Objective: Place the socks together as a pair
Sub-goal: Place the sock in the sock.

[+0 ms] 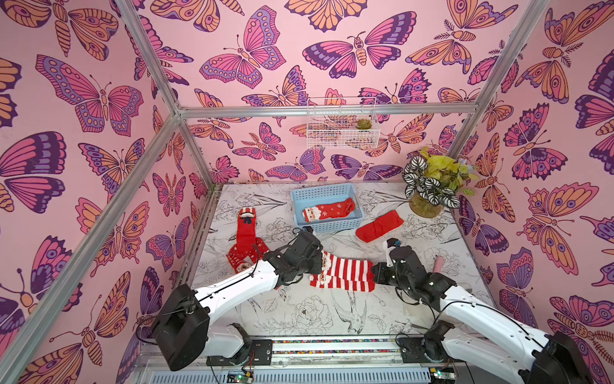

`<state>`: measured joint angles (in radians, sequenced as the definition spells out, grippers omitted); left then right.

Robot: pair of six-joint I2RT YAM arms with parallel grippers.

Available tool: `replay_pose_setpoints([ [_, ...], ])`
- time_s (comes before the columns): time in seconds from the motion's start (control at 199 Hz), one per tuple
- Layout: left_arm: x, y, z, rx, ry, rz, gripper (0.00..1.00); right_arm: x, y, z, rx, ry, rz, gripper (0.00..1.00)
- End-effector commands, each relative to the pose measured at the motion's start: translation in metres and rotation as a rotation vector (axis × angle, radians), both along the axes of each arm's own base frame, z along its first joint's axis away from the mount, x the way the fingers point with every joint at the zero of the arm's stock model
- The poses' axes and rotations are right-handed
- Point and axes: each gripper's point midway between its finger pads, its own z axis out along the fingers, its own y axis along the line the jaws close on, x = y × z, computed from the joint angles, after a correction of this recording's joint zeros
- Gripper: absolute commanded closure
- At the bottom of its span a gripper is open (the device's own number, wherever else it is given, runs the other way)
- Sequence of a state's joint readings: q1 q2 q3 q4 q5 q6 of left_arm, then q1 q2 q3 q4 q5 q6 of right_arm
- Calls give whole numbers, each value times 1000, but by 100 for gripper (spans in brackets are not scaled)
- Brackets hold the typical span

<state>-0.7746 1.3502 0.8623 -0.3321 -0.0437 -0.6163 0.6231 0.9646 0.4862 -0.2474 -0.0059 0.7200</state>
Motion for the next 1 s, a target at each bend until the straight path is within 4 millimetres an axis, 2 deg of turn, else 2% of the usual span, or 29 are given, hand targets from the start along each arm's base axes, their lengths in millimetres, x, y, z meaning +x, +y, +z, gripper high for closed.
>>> replay_pose_setpoints([
  [0.0,-18,7,-26,47,94,-49,100,3,-9,-12,-33,15,-70,100],
  [0.186,-25,6,-47,61,169,-49,100,5,-20,-32,-136,48,-90,100],
  [0.321,-25,17,-60,100,171,-13,100,4,-19,-40,-146,72,-86,100],
  [0.727,-27,21,-70,114,192,16,100,3,-11,-48,-84,85,-92,100],
  [0.998,-23,21,-76,131,195,36,100,1,-14,-54,-105,96,-93,100],
])
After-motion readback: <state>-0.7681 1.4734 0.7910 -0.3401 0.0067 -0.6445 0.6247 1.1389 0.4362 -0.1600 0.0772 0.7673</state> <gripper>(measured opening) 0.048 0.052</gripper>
